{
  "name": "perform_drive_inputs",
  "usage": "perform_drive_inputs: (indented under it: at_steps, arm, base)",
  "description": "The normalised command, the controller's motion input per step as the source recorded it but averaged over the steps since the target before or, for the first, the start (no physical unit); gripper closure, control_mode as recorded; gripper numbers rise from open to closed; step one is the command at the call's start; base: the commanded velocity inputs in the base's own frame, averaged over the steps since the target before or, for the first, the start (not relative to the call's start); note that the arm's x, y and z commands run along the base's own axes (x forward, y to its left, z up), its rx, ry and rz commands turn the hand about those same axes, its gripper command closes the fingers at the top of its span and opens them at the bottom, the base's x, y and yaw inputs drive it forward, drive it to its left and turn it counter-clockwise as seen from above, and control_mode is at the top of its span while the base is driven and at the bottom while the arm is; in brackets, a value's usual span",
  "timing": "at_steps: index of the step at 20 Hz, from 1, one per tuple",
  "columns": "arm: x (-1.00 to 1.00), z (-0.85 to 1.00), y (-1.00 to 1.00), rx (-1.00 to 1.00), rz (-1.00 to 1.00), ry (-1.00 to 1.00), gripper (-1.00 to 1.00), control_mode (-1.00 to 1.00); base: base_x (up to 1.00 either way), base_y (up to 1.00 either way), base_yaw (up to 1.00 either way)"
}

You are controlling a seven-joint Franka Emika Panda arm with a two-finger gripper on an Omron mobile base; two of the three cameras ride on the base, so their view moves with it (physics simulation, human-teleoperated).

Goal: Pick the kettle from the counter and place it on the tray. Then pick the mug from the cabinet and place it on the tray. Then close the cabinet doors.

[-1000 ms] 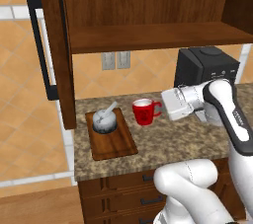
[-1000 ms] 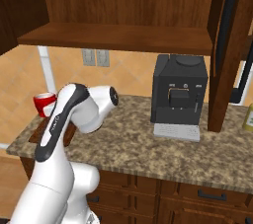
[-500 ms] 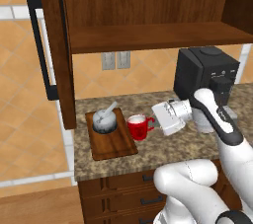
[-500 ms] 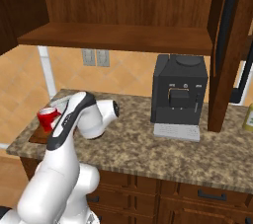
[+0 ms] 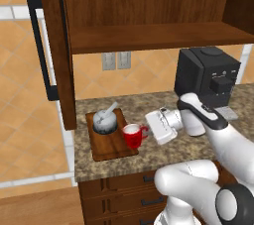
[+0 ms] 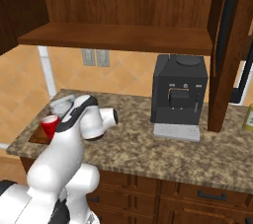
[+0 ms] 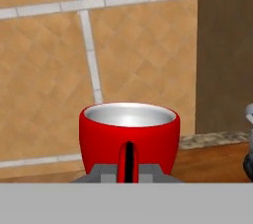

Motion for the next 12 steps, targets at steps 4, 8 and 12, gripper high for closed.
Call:
perform_drive_inputs:
  at_steps: [4, 8, 12]
  arm:
    - [0.35, -0.4, 0.16, 0.0, 0.0, -0.01, 1.0, -1.0]
    - [0.36, -0.25, 0.03, 0.0, 0.0, -0.06, 1.0, -1.0]
    - [0.33, -0.18, 0.0, 0.0, 0.0, -0.03, 1.0, -1.0]
  base:
    - [0.0, 0.0, 0.0]
    - [0.0, 0.0, 0.0]
    - [0.0, 0.0, 0.0]
